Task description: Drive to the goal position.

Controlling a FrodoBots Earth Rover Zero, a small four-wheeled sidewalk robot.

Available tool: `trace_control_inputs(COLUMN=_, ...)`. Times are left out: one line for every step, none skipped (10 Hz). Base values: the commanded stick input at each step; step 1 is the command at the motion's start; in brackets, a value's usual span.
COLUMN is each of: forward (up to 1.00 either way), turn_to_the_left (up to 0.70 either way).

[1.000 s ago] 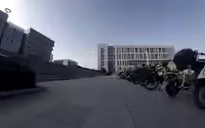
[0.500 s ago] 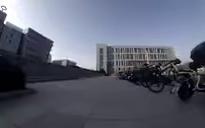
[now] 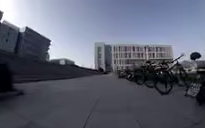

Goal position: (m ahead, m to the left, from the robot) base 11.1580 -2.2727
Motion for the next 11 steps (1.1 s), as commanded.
trace_control_inputs(forward=1.0, turn_to_the_left=0.01)
trace_control_inputs(forward=1.0, turn_to_the_left=0.01)
trace_control_inputs(forward=1.0, turn_to_the_left=0.01)
trace_control_inputs(forward=1.0, turn_to_the_left=0.01)
trace_control_inputs(forward=1.0, turn_to_the_left=0.01)
trace_control_inputs(forward=1.0, turn_to_the_left=0.01)
trace_control_inputs(forward=1.0, turn_to_the_left=0.01)
trace_control_inputs(forward=1.0, turn_to_the_left=0.01)
trace_control_inputs(forward=0.84, turn_to_the_left=0.01)
trace_control_inputs(forward=0.12, turn_to_the_left=0.0)
trace_control_inputs(forward=0.0, turn_to_the_left=0.0)
